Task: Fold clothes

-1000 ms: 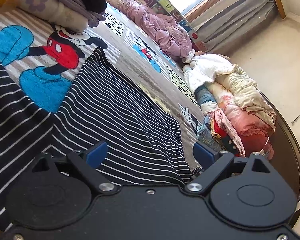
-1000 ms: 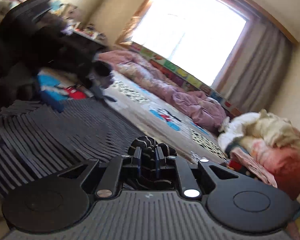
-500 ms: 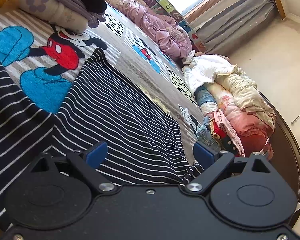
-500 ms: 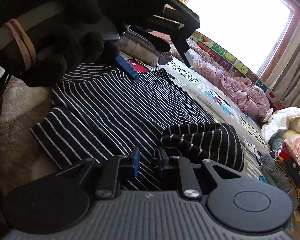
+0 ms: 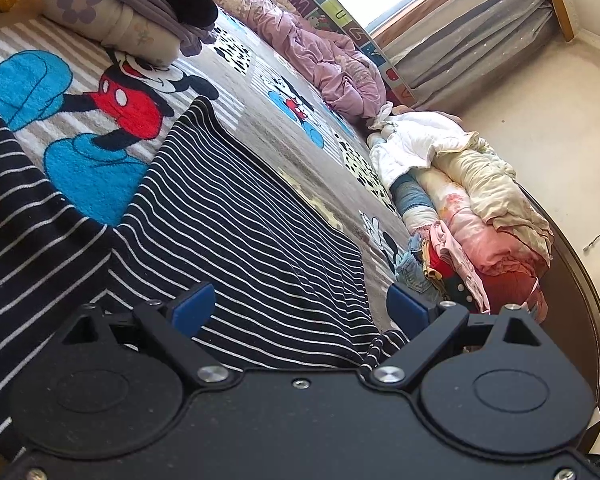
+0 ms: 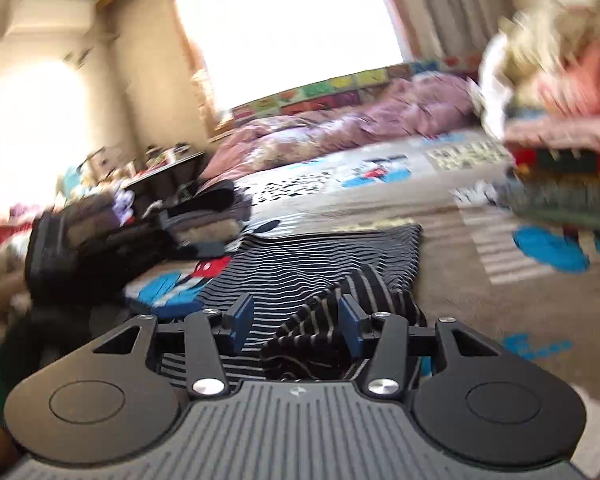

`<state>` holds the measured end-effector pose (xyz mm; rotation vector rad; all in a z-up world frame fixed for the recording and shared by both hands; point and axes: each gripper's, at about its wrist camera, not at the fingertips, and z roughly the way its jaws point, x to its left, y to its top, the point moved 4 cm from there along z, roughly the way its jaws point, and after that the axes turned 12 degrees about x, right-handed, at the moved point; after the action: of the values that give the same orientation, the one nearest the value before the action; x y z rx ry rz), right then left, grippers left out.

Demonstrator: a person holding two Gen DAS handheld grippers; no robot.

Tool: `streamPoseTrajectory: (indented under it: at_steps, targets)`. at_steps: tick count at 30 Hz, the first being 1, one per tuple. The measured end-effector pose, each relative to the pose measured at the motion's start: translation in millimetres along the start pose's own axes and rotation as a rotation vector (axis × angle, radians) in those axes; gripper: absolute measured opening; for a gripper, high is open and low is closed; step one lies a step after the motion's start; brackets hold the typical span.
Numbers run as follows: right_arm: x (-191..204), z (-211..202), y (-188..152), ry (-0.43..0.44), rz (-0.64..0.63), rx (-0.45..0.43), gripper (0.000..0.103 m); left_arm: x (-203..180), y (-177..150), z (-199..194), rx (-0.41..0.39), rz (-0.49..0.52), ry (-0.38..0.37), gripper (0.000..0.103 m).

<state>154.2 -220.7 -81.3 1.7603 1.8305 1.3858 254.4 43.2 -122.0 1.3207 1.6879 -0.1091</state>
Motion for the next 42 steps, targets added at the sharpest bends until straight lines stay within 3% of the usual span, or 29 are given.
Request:
streamPoseTrajectory:
  at_steps: [3, 6, 15, 23, 27, 31, 36, 42]
  targets:
    - [-32, 4, 4, 0.056, 0.267, 0.025, 0.05, 0, 0, 0, -0.001, -0.002, 0.001, 0.093]
    - [-46, 18, 1, 0.072, 0.39, 0.071, 0.05, 0, 0, -1, -0.003, -0.006, 0.001, 0.094]
    - [-58, 62, 2, 0.042, 0.519, 0.109, 0.05, -3, 0, 1, 0.002, 0.006, -0.001, 0.094]
    - [-81, 64, -18, 0.077, 0.779, 0.064, 0.05, -3, 0, 2, 0.0, 0.005, -0.001, 0.093]
    - [-83, 68, -23, 0.102, 0.806, 0.068, 0.05, -5, -1, 3, 0.004, 0.012, -0.001, 0.094]
    - [-95, 74, -24, 0.136, 0.879, 0.01, 0.048, -5, -1, 4, 0.008, 0.016, 0.001, 0.094]
    - [-92, 70, -14, 0.15, 0.794, -0.047, 0.02, -5, -2, 5, 0.016, 0.023, 0.004, 0.094]
    - [-105, 38, 8, 0.149, 0.727, -0.144, 0.018, -8, -4, 8, 0.028, 0.038, 0.005, 0.094]
